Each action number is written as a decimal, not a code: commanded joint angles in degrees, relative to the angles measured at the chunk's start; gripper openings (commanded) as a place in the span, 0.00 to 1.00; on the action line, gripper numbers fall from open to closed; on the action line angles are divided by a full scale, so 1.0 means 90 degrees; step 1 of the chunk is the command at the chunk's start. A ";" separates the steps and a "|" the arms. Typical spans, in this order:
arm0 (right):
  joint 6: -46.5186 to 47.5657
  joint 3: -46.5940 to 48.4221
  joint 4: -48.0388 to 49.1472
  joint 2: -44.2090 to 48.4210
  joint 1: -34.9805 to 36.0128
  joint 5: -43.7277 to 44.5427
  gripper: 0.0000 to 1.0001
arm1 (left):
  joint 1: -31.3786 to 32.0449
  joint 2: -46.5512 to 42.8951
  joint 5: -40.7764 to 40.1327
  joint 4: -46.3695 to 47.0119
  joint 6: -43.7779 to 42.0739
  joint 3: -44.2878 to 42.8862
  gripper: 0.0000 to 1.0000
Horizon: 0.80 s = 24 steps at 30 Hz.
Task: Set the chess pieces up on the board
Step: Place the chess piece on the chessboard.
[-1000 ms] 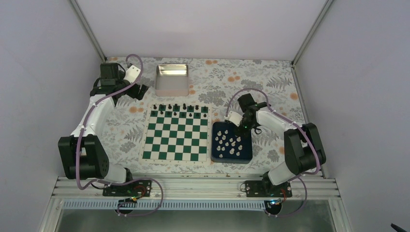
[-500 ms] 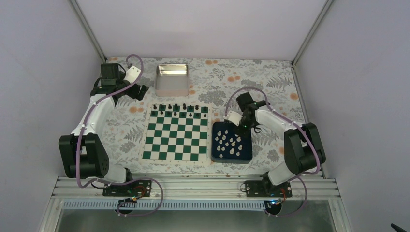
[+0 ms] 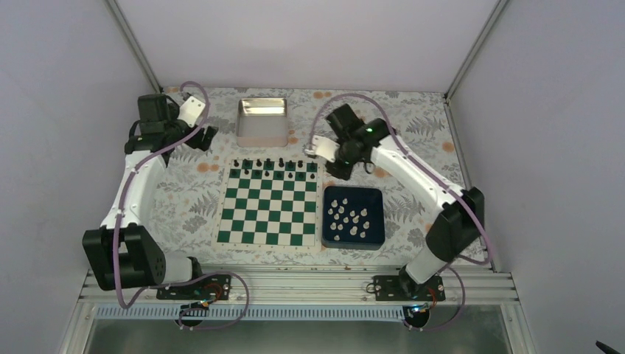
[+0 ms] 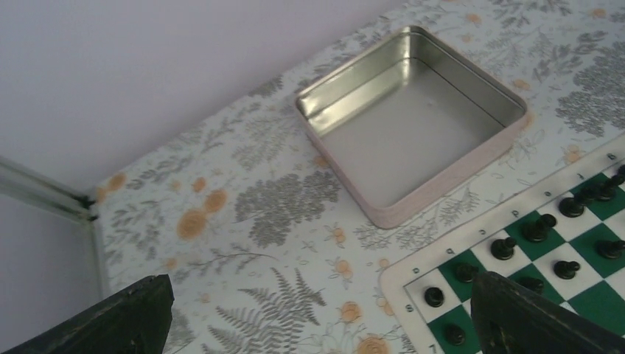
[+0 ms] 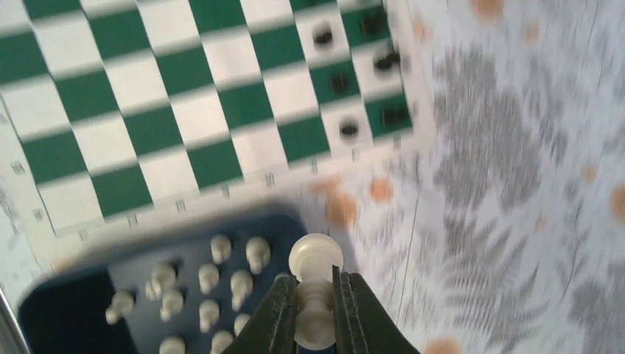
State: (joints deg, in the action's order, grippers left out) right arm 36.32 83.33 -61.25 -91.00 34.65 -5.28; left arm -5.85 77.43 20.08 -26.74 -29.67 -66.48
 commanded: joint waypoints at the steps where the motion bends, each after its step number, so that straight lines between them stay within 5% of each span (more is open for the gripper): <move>1: -0.0007 0.1327 -0.0452 -0.1044 0.0859 -0.0029 0.05 | -0.0432 -0.0371 -0.0052 -0.0085 -0.0294 -0.0112 1.00; 13: 0.0453 0.5546 -0.1110 -0.4402 0.2809 -0.0107 0.04 | -0.2685 -0.0798 0.1015 -0.0359 -0.0825 0.0135 1.00; 24: 0.0334 0.4510 -0.0867 -0.4680 0.3496 -0.0261 0.04 | -0.3734 -0.0416 0.1723 -0.0515 -0.1112 0.0014 1.00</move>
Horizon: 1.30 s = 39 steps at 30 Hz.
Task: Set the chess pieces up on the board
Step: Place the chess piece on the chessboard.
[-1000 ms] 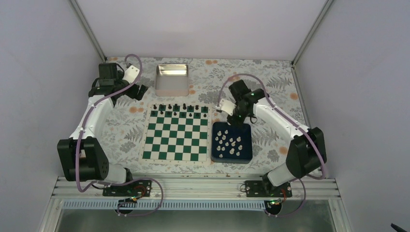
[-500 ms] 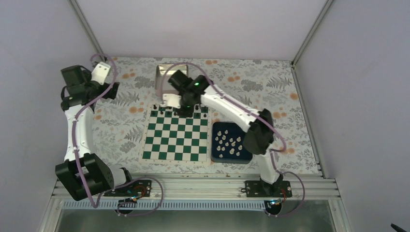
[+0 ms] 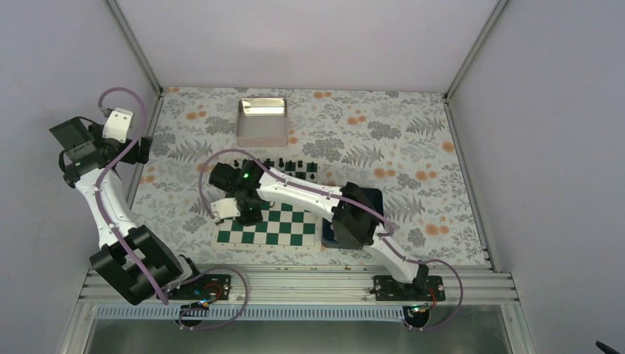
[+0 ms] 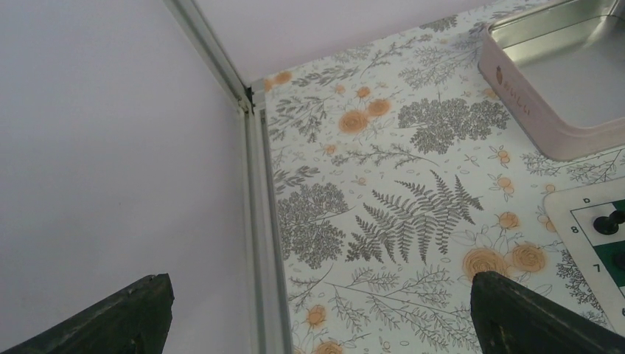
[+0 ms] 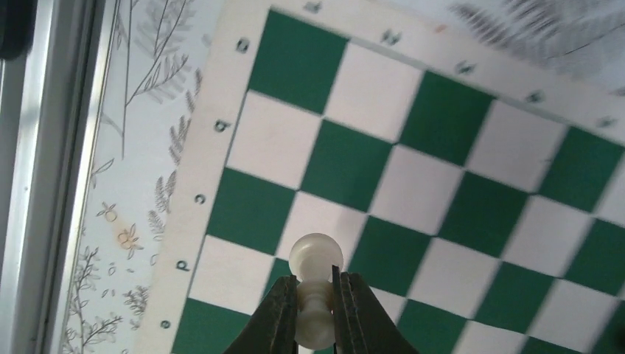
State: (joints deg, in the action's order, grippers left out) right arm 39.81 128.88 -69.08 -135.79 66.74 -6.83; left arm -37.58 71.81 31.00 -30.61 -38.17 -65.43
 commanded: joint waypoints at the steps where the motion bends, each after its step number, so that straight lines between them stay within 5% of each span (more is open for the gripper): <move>1: -0.0090 -0.0807 0.0105 0.0426 -0.0072 -0.0068 0.04 | -0.0231 0.0253 0.0544 -0.0085 -0.0166 -0.0124 1.00; 11: -0.0205 -0.2314 0.0711 0.0935 -0.0052 -0.0172 0.04 | -0.0265 0.0459 0.0698 0.0204 0.0093 -0.0176 1.00; 39: -0.0397 -0.2698 0.1000 0.1293 0.0306 -0.0396 0.04 | -0.0267 0.0562 0.0696 0.0334 0.0266 -0.0192 1.00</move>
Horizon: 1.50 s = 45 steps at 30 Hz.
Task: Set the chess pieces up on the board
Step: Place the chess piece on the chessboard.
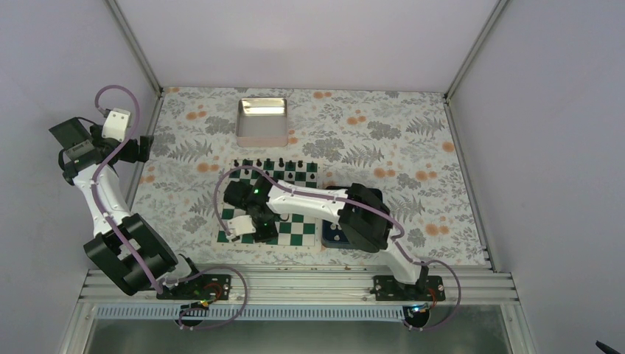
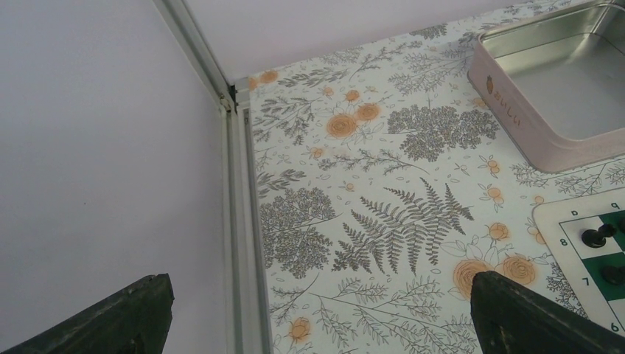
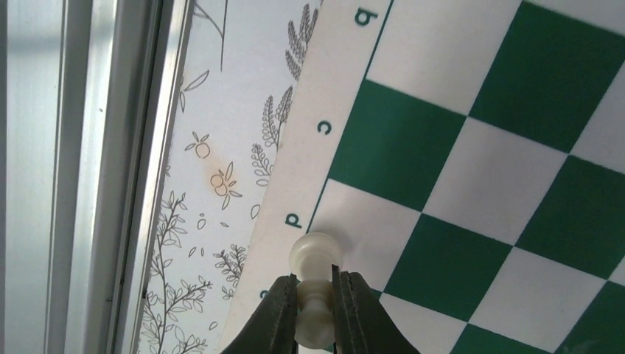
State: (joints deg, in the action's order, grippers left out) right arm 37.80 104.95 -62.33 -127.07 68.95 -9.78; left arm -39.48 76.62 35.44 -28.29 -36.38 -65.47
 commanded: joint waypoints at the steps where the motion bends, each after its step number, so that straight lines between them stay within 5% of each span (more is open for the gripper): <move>1: -0.0179 -0.0039 0.0253 0.0321 0.0071 -0.0052 0.04 | -0.0055 0.0030 0.0208 0.0076 0.0065 -0.0186 1.00; 45: -0.0079 -0.0140 0.0495 -0.0160 0.0054 0.0174 0.04 | -0.0056 0.0088 0.0281 0.0126 -0.0088 0.0045 1.00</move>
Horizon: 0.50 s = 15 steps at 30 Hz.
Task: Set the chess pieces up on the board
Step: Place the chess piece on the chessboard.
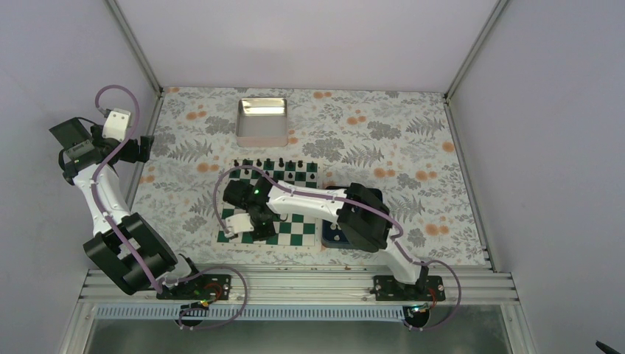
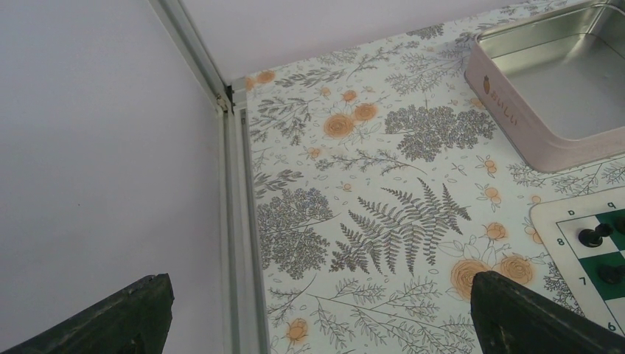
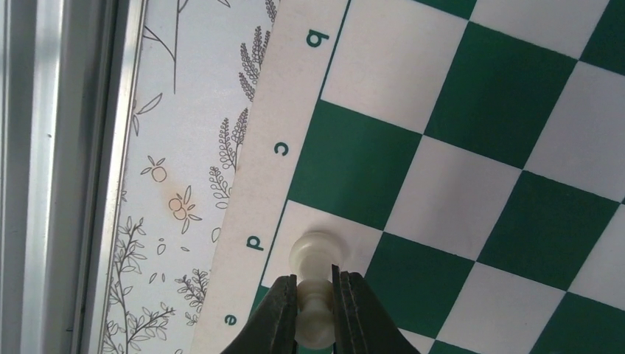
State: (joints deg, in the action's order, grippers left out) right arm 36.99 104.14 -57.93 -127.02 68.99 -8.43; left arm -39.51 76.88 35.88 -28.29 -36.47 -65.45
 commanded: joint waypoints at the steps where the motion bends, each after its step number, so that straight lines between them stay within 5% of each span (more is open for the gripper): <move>1: 0.0013 -0.0060 0.0019 -0.0175 0.0049 0.0040 0.04 | -0.0056 0.0061 0.0240 0.0131 -0.0074 0.0044 1.00; 8: 0.0001 -0.0039 -0.0011 -0.0169 0.0049 0.0093 0.05 | -0.0054 0.0075 0.0266 0.0116 -0.0093 0.0049 1.00; 15: -0.0052 -0.0037 0.0022 0.0012 0.0031 0.0168 0.25 | -0.0056 0.0068 0.0262 0.0098 -0.0102 0.0026 1.00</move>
State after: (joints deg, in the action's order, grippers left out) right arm 36.99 104.14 -57.91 -127.79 68.99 -8.03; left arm -39.51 77.10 36.32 -28.29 -36.67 -65.43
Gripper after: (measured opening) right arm 0.196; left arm 0.999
